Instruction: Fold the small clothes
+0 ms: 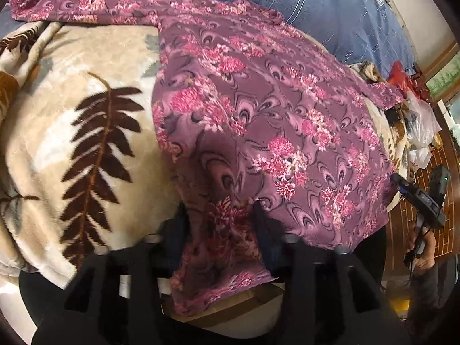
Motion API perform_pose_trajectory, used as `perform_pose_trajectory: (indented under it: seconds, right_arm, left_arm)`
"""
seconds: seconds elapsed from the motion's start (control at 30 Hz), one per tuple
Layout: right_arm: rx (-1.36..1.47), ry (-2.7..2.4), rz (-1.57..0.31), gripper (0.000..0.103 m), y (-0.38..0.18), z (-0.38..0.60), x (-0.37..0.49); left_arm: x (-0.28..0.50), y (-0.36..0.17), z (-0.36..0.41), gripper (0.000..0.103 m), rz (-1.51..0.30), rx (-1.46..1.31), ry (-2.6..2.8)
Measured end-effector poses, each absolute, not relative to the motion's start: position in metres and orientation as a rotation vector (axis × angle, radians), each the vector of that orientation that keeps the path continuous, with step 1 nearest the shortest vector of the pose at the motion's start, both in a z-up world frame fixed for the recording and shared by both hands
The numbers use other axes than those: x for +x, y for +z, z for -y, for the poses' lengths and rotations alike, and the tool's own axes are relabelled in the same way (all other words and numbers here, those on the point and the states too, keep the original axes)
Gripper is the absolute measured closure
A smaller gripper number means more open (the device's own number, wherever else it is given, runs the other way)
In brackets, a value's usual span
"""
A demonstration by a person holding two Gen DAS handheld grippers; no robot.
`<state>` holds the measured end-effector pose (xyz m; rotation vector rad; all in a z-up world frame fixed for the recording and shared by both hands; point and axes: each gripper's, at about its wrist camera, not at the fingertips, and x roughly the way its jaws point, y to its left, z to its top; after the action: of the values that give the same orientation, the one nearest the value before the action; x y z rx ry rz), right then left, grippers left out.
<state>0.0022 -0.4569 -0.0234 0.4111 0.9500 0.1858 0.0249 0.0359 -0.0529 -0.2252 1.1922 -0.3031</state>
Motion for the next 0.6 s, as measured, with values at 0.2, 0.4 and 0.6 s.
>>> perform_pose_trajectory:
  seconds: [0.2, 0.4, 0.6]
  right_arm:
    - [0.224, 0.197, -1.013, 0.097, -0.025, 0.431, 0.005]
    - [0.317, 0.208, -0.921, 0.071, 0.005, 0.446, 0.022]
    - [0.368, 0.127, -0.858, 0.056, 0.005, 0.438, 0.111]
  left_arm:
    - [0.014, -0.052, -0.042, 0.096, -1.232, -0.103, -0.262]
    - [0.017, -0.005, -0.052, 0.086, -1.084, -0.090, -0.312]
    - [0.097, 0.000, -0.034, 0.056, -1.006, -0.085, -0.249]
